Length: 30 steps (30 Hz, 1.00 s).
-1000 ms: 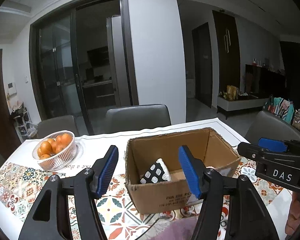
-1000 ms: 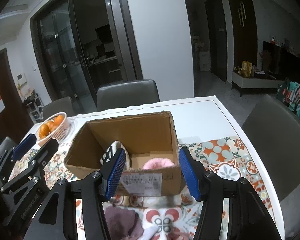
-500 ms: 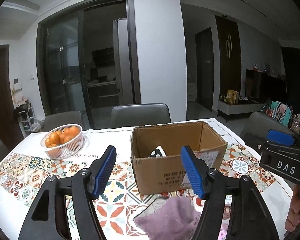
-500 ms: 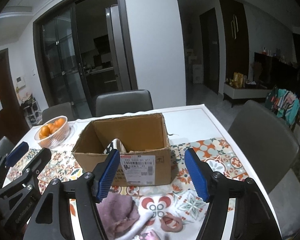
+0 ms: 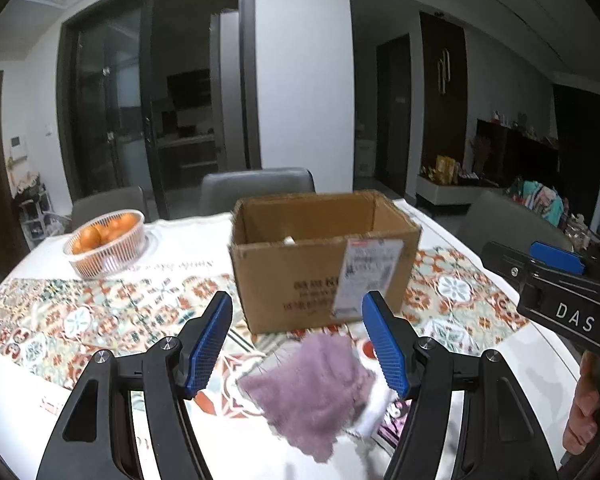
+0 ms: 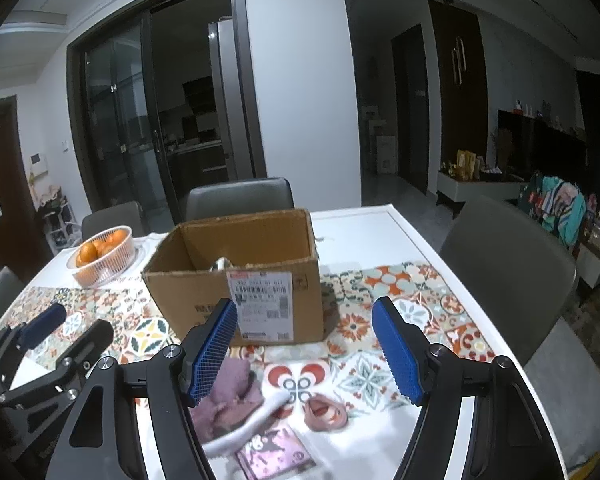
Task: Organize soft objects
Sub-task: 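Withdraw both open tools from the box back toward the remaining items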
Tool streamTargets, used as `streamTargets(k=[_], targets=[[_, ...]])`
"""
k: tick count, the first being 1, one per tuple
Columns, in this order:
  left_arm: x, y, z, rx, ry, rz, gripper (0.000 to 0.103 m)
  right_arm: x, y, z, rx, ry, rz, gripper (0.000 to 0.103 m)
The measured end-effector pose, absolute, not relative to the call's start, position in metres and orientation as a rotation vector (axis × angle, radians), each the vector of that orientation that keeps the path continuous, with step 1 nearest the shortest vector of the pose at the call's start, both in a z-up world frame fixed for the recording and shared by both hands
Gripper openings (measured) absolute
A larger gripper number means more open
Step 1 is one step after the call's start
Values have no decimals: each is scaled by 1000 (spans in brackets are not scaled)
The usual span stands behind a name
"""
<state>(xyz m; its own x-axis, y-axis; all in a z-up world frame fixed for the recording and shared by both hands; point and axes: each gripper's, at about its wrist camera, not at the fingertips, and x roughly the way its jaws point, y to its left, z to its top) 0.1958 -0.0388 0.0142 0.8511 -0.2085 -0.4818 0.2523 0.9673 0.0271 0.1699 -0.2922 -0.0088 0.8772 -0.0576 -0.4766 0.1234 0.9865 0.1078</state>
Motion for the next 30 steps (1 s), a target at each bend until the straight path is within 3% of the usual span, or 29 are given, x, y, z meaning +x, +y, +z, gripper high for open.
streamTargets(k=[30], targets=[[205,-63,-83,163,759,-309,66,182,-309,-121,196,809,-84,72]])
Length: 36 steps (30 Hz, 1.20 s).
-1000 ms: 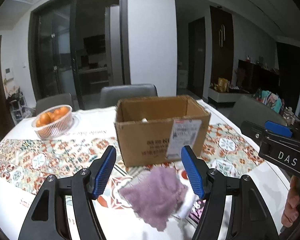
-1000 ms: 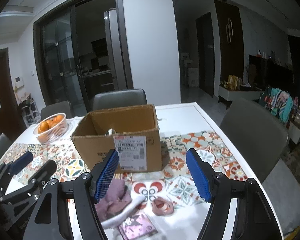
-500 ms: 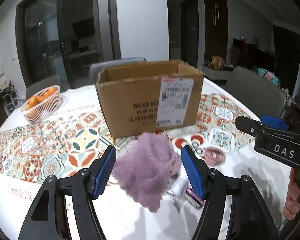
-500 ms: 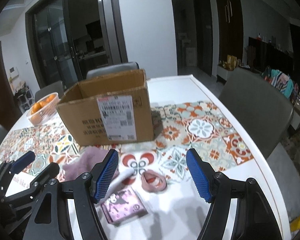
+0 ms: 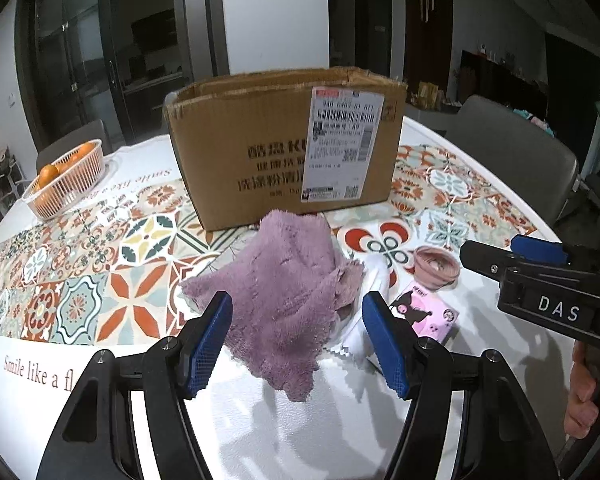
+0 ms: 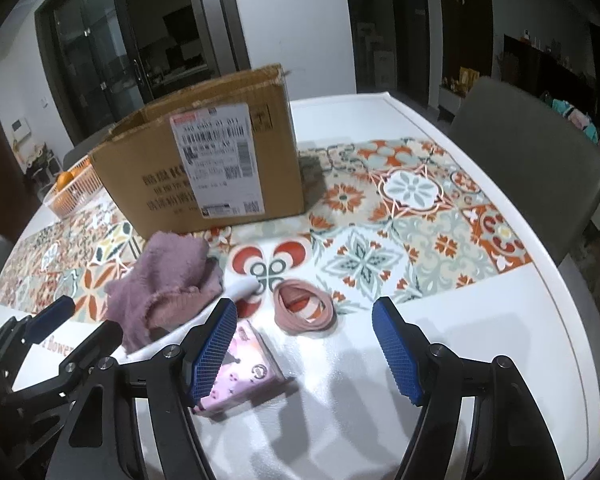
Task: Organize soft objects
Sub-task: 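Grasp the purple towel with the left tool while the right tool grasps the pink strap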
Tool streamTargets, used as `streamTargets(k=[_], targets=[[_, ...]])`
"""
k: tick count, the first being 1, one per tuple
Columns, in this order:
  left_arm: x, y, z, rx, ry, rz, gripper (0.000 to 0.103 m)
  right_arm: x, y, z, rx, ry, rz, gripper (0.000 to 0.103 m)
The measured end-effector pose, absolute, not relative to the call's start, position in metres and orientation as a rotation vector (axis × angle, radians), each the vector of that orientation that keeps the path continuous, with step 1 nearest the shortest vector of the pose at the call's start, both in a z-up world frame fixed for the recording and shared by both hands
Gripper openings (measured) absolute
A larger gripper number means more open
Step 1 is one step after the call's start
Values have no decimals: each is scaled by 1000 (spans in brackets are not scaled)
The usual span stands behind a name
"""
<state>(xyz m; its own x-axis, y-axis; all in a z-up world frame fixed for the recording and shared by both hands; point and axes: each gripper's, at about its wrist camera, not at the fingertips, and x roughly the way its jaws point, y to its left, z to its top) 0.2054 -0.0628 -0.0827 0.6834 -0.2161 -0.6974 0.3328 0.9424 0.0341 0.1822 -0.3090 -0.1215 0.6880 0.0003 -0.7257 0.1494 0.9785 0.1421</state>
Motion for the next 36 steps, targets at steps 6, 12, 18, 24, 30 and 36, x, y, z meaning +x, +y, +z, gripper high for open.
streamTargets(k=[6,12,18,24,30,36], targets=[[216,-66,-97,170,793,-308,66,192,-310,-138,209,856,-83,71],[226,-68,-107,171,811,-304,65,204,-313,-152,223,895,-85,72],[234,-66,-112,147,832,-303,51,215,-313,-160,223,911,-82,72],[239,-64,-118,120,864,-312,22,223,-309,-165,200,919,-92,71],[237,-60,-116,93,862,-312,16,226,-306,-168,178,922,-92,50],[233,-58,-106,77,838,-313,14,226,-305,-171,197,931,-72,24]])
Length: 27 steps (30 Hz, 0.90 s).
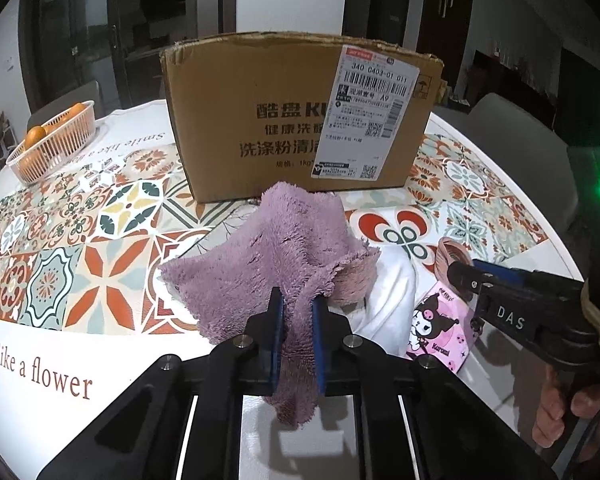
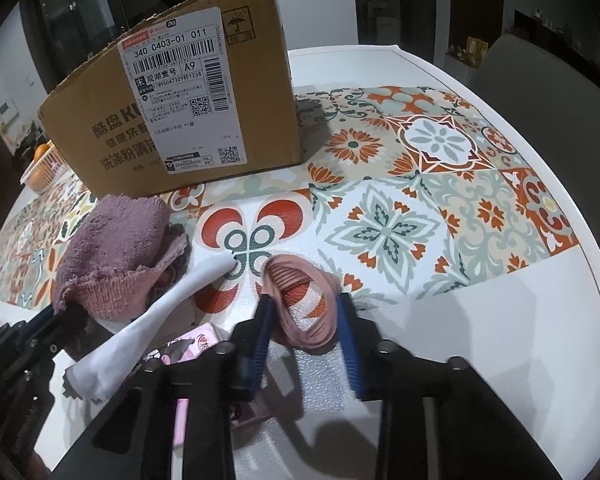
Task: Organize soft objects
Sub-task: 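Grasp the purple towel with the left tool while the right tool grasps the pink strap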
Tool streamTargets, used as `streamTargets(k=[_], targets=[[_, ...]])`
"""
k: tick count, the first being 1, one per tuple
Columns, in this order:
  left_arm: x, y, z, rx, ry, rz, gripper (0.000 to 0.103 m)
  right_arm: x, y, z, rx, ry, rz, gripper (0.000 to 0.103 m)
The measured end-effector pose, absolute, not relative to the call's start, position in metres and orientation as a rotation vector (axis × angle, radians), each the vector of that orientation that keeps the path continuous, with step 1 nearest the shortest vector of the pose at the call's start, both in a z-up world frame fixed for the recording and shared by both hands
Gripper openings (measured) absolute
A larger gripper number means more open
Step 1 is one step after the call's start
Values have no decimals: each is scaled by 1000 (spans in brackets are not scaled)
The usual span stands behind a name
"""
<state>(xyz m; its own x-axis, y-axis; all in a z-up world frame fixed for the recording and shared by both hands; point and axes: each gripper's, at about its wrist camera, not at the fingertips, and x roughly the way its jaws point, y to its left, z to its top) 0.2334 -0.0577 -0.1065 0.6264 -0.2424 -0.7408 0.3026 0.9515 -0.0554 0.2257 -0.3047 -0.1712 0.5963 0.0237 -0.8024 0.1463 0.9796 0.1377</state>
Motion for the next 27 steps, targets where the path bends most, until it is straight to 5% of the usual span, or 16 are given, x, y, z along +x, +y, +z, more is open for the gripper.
streamTargets(k=[7,27], targets=[[228,-52,-89,46,797,-313,13,220,-301,-160,209,899,-58,13],[206,-32,-43,-26,687,-341,13,194,-281,-107,203,778,2,13]])
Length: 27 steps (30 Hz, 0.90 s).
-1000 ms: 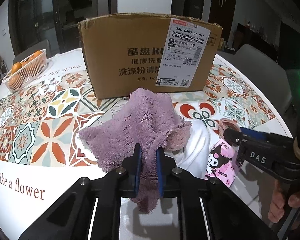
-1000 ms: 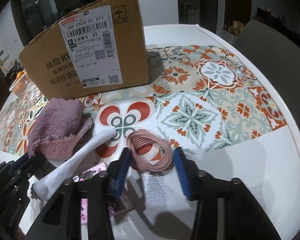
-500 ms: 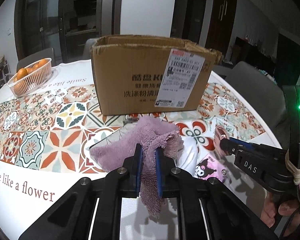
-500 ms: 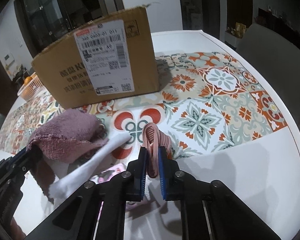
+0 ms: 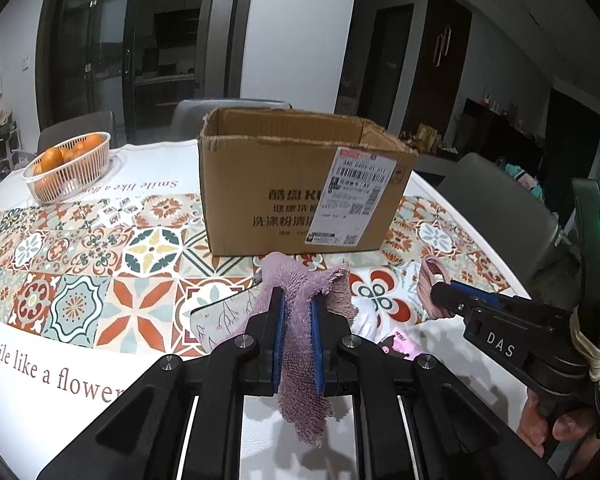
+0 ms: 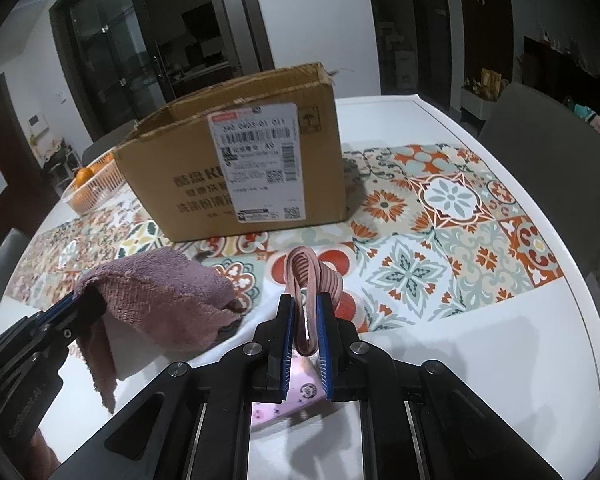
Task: Organize soft objects
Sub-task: 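Grasp the purple towel with the left tool while the right tool grasps the pink strap, then lift the purple towel and pink strap off the table with both tools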
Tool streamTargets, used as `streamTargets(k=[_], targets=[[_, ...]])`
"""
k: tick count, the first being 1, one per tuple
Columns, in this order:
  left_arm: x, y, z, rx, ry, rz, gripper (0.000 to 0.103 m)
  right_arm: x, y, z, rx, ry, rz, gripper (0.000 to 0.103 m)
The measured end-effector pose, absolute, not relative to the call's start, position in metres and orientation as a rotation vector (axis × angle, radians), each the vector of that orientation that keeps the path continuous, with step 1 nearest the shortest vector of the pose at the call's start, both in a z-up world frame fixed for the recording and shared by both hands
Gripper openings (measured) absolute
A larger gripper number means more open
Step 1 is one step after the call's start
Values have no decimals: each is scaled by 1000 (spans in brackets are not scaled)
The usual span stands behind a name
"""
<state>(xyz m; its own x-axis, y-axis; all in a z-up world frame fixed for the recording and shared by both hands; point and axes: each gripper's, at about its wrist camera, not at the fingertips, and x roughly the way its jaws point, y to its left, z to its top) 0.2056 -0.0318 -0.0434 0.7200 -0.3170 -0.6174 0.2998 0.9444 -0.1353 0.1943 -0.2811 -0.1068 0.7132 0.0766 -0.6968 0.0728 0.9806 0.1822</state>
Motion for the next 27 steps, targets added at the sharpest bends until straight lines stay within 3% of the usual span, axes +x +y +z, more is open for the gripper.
streamTargets(k=[8,19,27], targets=[[201,-24,-37,-46,684,-344,13,184,-272,-91,200,741,34,13],[202,-13,-77,-26,822,-296,14,184,-257,-109,185,797,70,13],[200,-9,-80,-14,818,-279,27,183,-250,-112,174,816,86,13]])
